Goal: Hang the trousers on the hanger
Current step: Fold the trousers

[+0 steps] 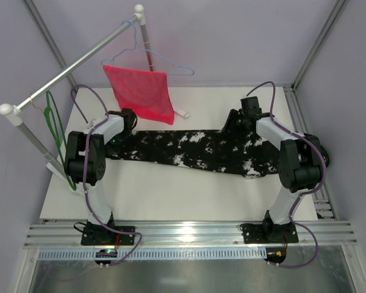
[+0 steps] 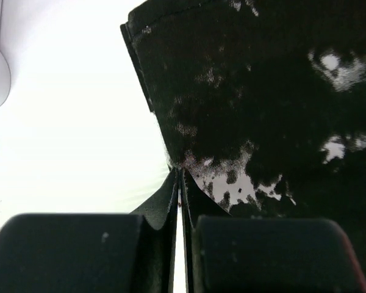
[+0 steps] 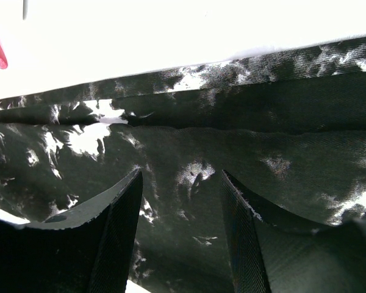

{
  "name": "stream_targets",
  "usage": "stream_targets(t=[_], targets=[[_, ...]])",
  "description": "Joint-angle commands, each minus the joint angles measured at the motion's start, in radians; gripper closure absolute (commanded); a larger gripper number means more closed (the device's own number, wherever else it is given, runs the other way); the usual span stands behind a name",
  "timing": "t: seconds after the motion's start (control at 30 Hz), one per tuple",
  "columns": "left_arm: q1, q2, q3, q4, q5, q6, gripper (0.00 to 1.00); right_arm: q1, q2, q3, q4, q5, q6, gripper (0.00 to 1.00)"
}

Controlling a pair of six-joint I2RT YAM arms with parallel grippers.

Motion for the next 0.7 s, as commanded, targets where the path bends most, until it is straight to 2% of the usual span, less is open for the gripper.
stream_targets(t=[0.0, 0.13, 0.17, 0.23, 0.27, 0.33, 0.37, 0.5, 0.67], targets=[[0.007, 0.031, 0.014, -0.051, -0.064, -0.038, 0.99, -0.002, -0.008, -0.002, 0.029, -0.005, -0.015, 0.44], [0.005, 0.06, 0.074, -0.135, -0.083, -0.073, 0.87, -0.003, -0.009, -0.005, 0.029, -0.004, -0.013, 0.44], [0.007, 0.058, 0.081, -0.164, -0.091, -0.076, 0.77, -0.002, -0.008, -0.005, 0.026, -0.002, -0.013, 0.44], [0.007, 0.046, 0.094, -0.183, -0.097, -0.081, 0.66, -0.005, -0.008, 0.001, 0.018, 0.002, 0.004, 0.44], [0.004, 0.034, 0.097, -0.187, -0.097, -0.082, 0.57, -0.008, -0.003, 0.018, -0.005, 0.02, 0.02, 0.43], [-0.014, 0.009, 0.091, -0.175, -0.1, -0.069, 0.52, -0.026, 0.018, 0.065, -0.078, 0.08, 0.119, 0.42], [-0.025, -0.017, 0.074, -0.163, -0.097, -0.056, 0.47, -0.035, 0.047, 0.135, -0.193, 0.106, 0.151, 0.42], [-0.109, -0.052, 0.042, -0.033, -0.056, 0.062, 0.4, -0.063, 0.098, 0.268, -0.367, 0.192, 0.241, 0.42], [-0.154, -0.037, 0.017, 0.063, 0.045, 0.141, 0.39, -0.08, 0.172, 0.408, -0.523, 0.309, 0.326, 0.41]])
